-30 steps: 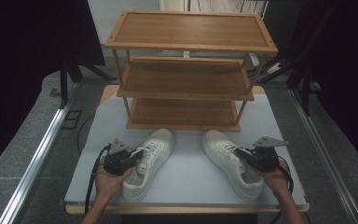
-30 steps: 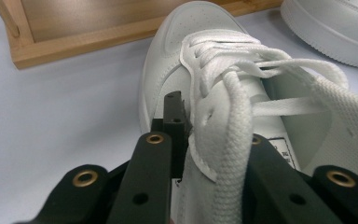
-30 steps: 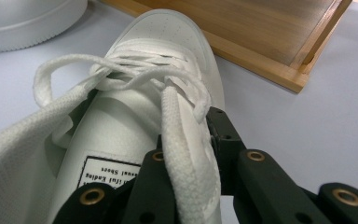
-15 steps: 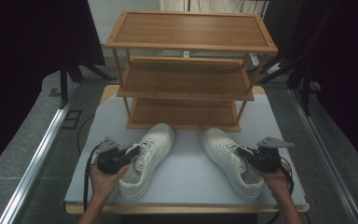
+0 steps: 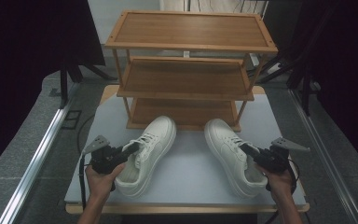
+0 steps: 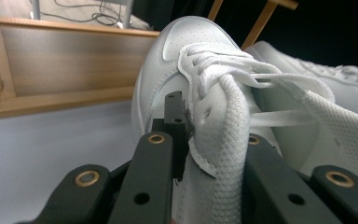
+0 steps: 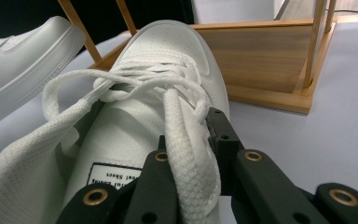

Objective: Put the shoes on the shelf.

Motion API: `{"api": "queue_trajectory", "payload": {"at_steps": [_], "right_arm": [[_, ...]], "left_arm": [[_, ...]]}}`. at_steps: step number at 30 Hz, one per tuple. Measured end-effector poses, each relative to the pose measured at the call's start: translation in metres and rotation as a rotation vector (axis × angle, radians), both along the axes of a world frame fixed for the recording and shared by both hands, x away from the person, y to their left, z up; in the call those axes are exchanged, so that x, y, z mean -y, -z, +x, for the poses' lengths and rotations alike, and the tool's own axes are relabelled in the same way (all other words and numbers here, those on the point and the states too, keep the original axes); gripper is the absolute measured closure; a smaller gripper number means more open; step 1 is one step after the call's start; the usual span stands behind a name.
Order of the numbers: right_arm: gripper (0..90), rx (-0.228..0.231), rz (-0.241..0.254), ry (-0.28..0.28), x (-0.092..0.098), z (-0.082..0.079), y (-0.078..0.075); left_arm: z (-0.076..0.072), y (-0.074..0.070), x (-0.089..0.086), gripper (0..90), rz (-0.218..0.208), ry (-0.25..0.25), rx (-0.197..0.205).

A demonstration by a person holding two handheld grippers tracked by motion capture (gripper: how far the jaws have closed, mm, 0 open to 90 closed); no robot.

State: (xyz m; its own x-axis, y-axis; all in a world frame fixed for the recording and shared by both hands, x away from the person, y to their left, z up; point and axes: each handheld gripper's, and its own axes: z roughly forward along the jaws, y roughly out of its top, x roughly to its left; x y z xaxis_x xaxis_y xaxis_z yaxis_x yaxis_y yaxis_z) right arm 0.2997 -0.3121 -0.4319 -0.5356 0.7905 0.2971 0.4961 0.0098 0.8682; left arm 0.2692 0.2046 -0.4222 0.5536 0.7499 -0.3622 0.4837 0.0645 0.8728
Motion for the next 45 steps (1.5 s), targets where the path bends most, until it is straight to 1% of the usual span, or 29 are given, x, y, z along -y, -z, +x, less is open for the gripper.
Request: {"api": "queue_trajectory", "payload": {"at_steps": [1,2,4,5,6,8,13,18,21,23,26,28,32,38,41,45], "right_arm": [[83.4,-0.004,0.010,-0.003,0.001,0.000,0.000],[83.4,-0.005,0.021,-0.002,0.002,0.000,0.001],[83.4,-0.011,0.044,-0.002,0.002,0.000,0.002],[83.4,-0.011,0.050,-0.001,0.002,-0.001,0.002],[83.4,-0.010,0.055,0.000,0.002,-0.001,0.002],[83.4,-0.008,0.067,0.002,0.002,-0.002,0.000],[83.4,-0.005,0.088,0.004,0.003,-0.003,-0.003],[83.4,0.005,0.105,-0.005,0.000,-0.004,-0.007],[83.4,0.006,0.134,0.002,0.000,-0.004,-0.007],[83.4,0.005,0.148,0.007,-0.001,-0.003,-0.008],[83.4,0.002,0.156,0.009,-0.004,-0.003,-0.009],[83.4,0.004,0.161,0.008,-0.006,-0.003,-0.009],[83.5,0.001,0.188,0.001,-0.007,-0.003,-0.010],[83.5,-0.007,0.270,0.008,-0.004,-0.001,-0.010],[83.5,-0.011,0.287,0.009,-0.006,-0.001,-0.011],[83.6,0.000,0.290,0.008,-0.007,-0.001,-0.014]], "left_arm": [[0.000,0.000,0.000,81.5,0.000,0.000,0.000],[0.000,-0.002,-0.001,81.5,-0.024,0.003,0.003],[-0.001,-0.003,-0.001,81.5,-0.049,0.009,0.004],[-0.001,-0.003,-0.001,81.5,-0.049,0.009,0.004],[-0.002,-0.004,-0.001,81.5,-0.068,0.019,-0.002],[-0.002,-0.004,0.000,81.5,-0.071,0.030,-0.002],[-0.003,-0.007,0.002,81.5,-0.067,0.032,0.003],[-0.001,-0.011,0.004,81.6,-0.081,0.041,0.006],[-0.001,-0.014,0.005,81.6,-0.083,0.042,0.009],[-0.001,-0.015,0.006,81.6,-0.093,0.041,0.014],[0.000,-0.016,0.005,81.6,-0.124,0.043,0.012],[0.000,-0.016,0.005,81.6,-0.153,0.045,0.007],[0.000,-0.016,0.007,81.6,-0.182,0.050,0.007],[0.003,-0.021,0.009,81.6,-0.204,0.045,0.015],[0.004,-0.025,0.010,81.6,-0.214,0.048,0.015],[0.004,-0.030,0.011,81.6,-0.220,0.051,0.021]]}}
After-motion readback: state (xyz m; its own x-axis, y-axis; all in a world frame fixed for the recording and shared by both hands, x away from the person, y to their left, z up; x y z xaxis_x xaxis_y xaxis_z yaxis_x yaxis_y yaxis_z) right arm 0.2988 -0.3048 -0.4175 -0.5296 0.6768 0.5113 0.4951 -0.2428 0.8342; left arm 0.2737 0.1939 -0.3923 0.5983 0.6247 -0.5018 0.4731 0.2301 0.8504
